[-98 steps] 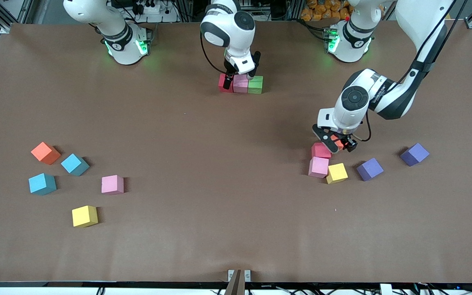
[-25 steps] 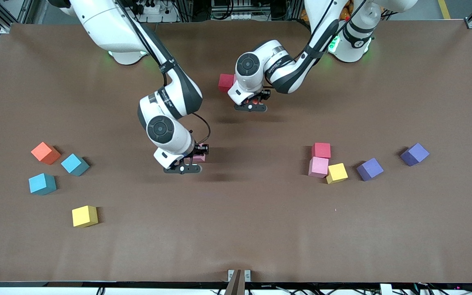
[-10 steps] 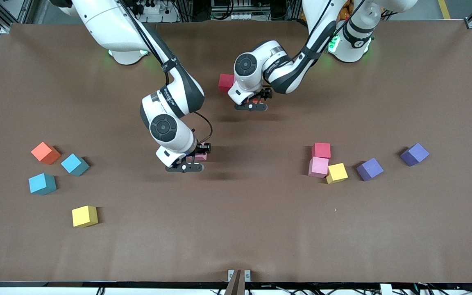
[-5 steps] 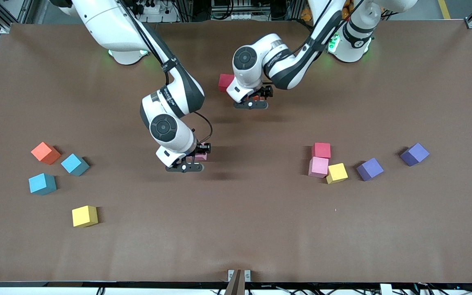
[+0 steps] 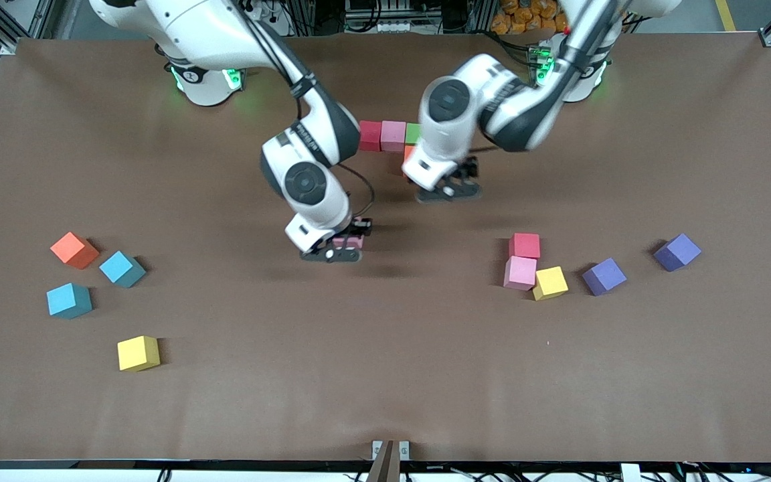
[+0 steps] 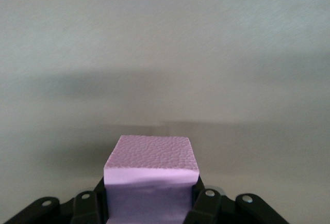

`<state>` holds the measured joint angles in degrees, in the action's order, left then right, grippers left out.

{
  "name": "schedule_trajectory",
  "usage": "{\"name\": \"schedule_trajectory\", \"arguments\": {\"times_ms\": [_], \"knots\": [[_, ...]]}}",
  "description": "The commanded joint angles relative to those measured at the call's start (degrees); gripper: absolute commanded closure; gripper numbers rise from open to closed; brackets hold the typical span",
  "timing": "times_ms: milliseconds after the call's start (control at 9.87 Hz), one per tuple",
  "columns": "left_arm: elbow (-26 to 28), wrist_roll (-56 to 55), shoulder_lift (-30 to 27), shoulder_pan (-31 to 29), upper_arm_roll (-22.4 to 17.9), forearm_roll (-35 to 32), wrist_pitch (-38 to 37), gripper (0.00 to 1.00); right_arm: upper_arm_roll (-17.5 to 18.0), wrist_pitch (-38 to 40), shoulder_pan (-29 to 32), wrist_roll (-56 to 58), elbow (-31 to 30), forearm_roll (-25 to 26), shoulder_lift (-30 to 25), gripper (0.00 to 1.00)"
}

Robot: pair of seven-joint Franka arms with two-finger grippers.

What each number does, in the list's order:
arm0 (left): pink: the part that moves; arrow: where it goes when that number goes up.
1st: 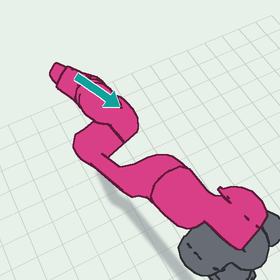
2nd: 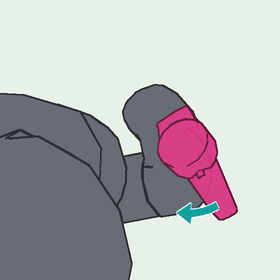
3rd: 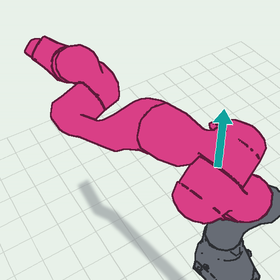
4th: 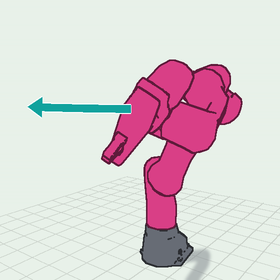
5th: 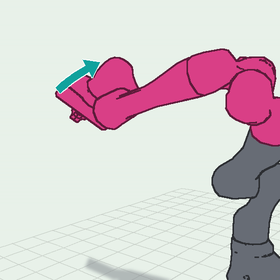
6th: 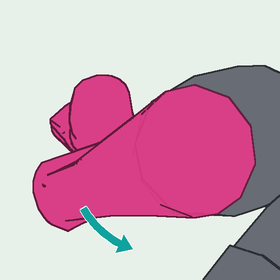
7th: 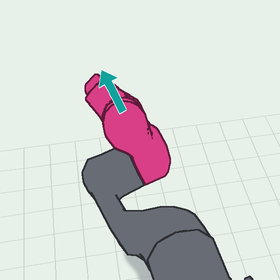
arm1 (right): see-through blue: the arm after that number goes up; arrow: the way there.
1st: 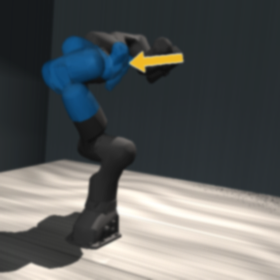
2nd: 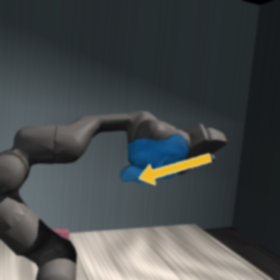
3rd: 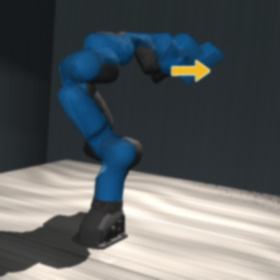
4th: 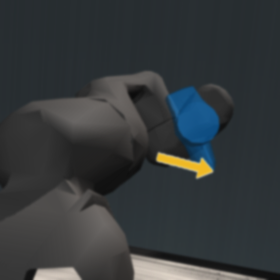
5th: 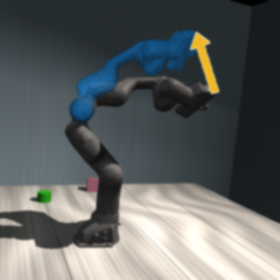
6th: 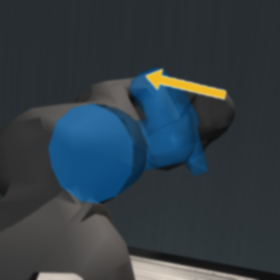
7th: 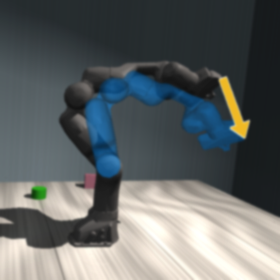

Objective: Form number 2 with 11 blocks
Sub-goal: 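Place the orange cube below the green cube while the right gripper holds lilac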

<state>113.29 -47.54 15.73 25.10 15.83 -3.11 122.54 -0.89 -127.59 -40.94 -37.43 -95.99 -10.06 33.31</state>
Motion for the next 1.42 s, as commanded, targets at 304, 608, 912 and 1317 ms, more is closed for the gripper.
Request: {"name": "schedule_trajectory", "arguments": {"times_ms": [304, 608, 912, 1317], "knots": [[0.09, 8.68, -0.71, -13.39, 0.43, -1.46, -0.37, 0.0, -0.51, -5.29, -10.81, -7.39, -1.22, 0.48, 0.52, 0.81], [-0.52, 9.22, 2.36, -16.74, -0.17, -1.55, -0.28, 0.0, -1.22, -4.95, -14.69, -10.46, 1.93, 1.18, 4.47, 0.82], [-2.19, 9.13, 5.26, -18.5, -0.36, -1.64, -0.19, 0.0, -1.92, -2.59, -15.66, -11.87, 5.18, 1.18, 6.32, 0.83], [-2.28, 12.01, 8.35, -19.3, 0.08, -12.44, 0.95, 0.0, -2.45, -0.12, -17.42, -17.66, 9.59, 3.63, 9.14, 0.83]]}}
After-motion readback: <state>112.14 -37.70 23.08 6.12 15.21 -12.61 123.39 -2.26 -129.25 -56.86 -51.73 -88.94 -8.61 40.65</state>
